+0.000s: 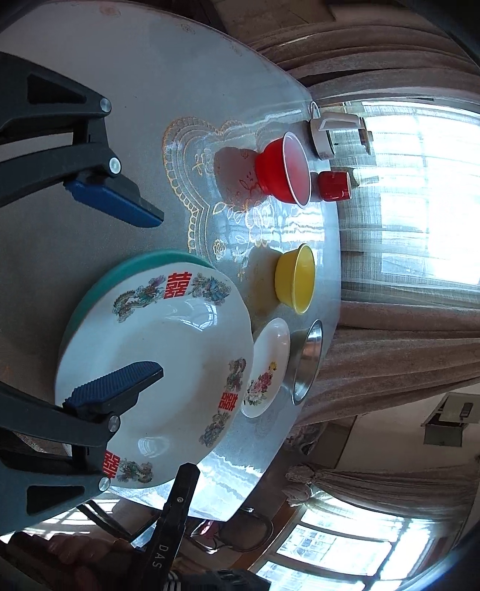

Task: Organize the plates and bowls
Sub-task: 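Open both tools and release the white plate on the teal plate, then move both tools to the rim of the white floral plate, then close the right tool on the floral plate rim while the left tool grips it too, then lift the floral plate off the table with both tools, then carry the floral plate with both tools over the teal plate stack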

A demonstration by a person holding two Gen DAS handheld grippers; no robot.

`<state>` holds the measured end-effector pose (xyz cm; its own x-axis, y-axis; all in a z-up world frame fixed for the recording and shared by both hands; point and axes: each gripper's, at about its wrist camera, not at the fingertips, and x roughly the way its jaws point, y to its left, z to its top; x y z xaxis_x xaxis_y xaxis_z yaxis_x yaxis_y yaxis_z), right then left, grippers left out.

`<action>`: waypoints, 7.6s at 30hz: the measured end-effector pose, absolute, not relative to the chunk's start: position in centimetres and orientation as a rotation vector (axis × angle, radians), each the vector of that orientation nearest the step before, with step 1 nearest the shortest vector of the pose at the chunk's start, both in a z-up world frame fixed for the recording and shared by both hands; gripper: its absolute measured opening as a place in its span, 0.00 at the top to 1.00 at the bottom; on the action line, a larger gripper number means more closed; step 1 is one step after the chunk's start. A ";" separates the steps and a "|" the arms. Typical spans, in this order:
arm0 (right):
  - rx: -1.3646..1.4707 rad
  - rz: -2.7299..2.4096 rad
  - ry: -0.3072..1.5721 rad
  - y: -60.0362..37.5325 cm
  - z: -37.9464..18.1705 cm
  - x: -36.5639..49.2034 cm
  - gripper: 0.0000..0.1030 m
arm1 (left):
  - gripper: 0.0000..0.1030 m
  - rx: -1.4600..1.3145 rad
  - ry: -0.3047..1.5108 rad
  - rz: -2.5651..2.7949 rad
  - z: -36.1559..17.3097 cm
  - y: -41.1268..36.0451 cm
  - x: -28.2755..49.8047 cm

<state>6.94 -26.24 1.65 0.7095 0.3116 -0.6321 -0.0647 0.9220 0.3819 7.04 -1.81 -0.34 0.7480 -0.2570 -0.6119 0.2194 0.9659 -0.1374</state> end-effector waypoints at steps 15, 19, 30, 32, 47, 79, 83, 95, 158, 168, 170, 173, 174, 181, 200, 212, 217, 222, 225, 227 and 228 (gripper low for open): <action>0.393 0.115 0.768 -29.4 1.6 10.0 0.63 | 0.10 -0.286 0.769 -0.214 2.7 1.6 13.1; 0.409 0.111 0.771 -30.1 1.9 11.4 0.63 | 0.10 -0.282 0.804 -0.216 3.0 0.9 15.5; 0.481 0.120 0.797 -31.6 1.7 17.0 0.63 | 0.10 -0.244 0.956 -0.275 3.3 -3.5 22.8; 0.499 0.125 0.802 -31.9 1.6 18.0 0.63 | 0.10 -0.249 0.995 -0.303 3.0 -4.2 24.2; 0.467 0.147 0.835 -31.0 0.2 23.4 0.69 | 0.29 0.019 1.145 -0.287 0.3 -9.9 31.3; 0.511 0.156 0.839 -31.2 -1.8 24.0 0.82 | 0.60 0.098 1.211 -0.388 -2.8 -15.1 34.6; 0.522 0.160 0.838 -31.3 -1.9 24.0 0.82 | 0.60 0.039 1.210 -0.383 -2.9 -13.7 34.5; 0.522 0.160 0.838 -31.4 -1.9 24.0 0.82 | 0.55 -0.107 1.211 -0.374 -3.1 -11.4 34.9; 0.656 0.013 0.765 -38.4 -2.1 19.4 0.84 | 0.85 0.334 1.027 -0.439 -0.4 -23.7 28.5; 0.554 0.012 0.797 -37.6 -1.6 20.8 0.83 | 0.81 0.345 1.045 -0.428 -1.4 -23.9 29.2; 0.588 0.016 0.789 -38.1 -1.8 20.7 0.86 | 0.81 0.345 1.033 -0.424 -1.4 -23.9 28.9; 0.654 0.039 0.766 -39.0 -2.3 20.3 0.88 | 0.81 0.336 1.007 -0.433 -1.0 -23.8 28.1; 0.668 0.041 0.756 -39.2 -2.3 20.1 0.89 | 0.81 0.329 0.997 -0.435 -0.8 -23.8 27.9; 0.630 0.040 0.668 -38.9 -0.9 18.8 0.90 | 0.81 0.263 0.981 -0.433 0.0 -23.2 27.7; 0.617 0.058 0.573 -37.8 3.5 17.2 0.90 | 0.81 0.117 0.913 -0.462 2.3 -21.0 25.5; 0.593 0.113 0.558 -35.9 6.0 16.0 0.89 | 0.81 0.061 0.889 -0.452 3.4 -18.3 23.4; 0.577 0.150 0.553 -34.6 6.9 15.1 0.88 | 0.81 0.032 0.870 -0.440 3.8 -16.5 21.8; 0.560 0.177 0.557 -33.3 7.5 14.5 0.88 | 0.81 -0.022 0.880 -0.427 3.5 -14.6 21.0; 0.555 0.196 0.571 -32.5 7.5 14.1 0.87 | 0.81 -0.056 0.891 -0.426 3.2 -13.5 20.2; 0.551 0.209 0.580 -32.0 7.4 13.8 0.87 | 0.81 -0.067 0.899 -0.419 2.8 -12.9 19.6; 0.547 0.212 0.587 -31.7 7.3 13.7 0.87 | 0.81 -0.070 0.903 -0.416 2.7 -12.6 19.3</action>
